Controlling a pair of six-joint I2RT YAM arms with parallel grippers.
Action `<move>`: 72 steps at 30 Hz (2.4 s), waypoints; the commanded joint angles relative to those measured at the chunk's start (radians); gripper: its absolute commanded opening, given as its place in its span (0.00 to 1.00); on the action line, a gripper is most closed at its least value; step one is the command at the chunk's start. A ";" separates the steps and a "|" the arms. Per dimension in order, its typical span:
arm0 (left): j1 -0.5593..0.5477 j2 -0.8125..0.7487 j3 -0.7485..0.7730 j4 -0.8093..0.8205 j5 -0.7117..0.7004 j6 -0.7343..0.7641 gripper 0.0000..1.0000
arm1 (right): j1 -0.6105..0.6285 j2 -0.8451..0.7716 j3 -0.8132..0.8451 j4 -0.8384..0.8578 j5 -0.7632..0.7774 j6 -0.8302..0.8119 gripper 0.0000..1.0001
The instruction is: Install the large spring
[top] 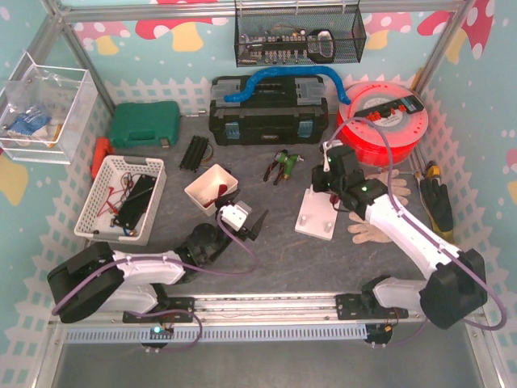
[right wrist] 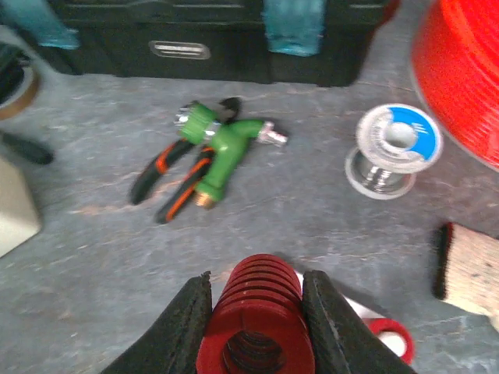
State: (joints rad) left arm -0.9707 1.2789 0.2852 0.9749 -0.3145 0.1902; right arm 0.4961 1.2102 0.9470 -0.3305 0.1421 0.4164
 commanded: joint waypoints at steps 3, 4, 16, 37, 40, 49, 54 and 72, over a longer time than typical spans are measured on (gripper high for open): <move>0.005 -0.051 -0.017 0.007 -0.068 0.012 0.99 | -0.085 0.130 0.088 -0.052 -0.007 -0.042 0.00; 0.003 -0.054 -0.017 0.006 -0.066 0.013 0.99 | -0.087 0.147 0.098 -0.054 -0.012 -0.045 0.00; 0.003 -0.047 -0.006 -0.011 -0.053 0.013 0.99 | -0.093 0.295 0.172 -0.076 -0.029 -0.061 0.00; 0.003 -0.044 -0.003 -0.013 -0.049 0.021 0.99 | -0.094 0.338 0.181 -0.114 -0.056 -0.066 0.00; 0.003 -0.043 -0.002 -0.013 -0.049 0.023 0.99 | -0.094 0.342 0.180 -0.114 -0.056 -0.066 0.00; 0.001 -0.041 0.003 -0.023 -0.040 0.020 0.99 | -0.095 0.386 0.179 -0.114 -0.038 -0.070 0.01; 0.000 -0.050 0.000 -0.023 -0.040 0.020 0.99 | -0.094 0.420 0.187 -0.114 -0.047 -0.064 0.04; -0.002 -0.053 -0.003 -0.019 -0.045 0.028 0.99 | -0.095 0.261 0.196 -0.130 -0.062 -0.084 0.02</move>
State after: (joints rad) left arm -0.9703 1.2369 0.2810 0.9607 -0.3599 0.1986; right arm 0.4065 1.5375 1.1751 -0.4553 0.1265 0.3367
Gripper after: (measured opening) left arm 0.990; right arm 0.277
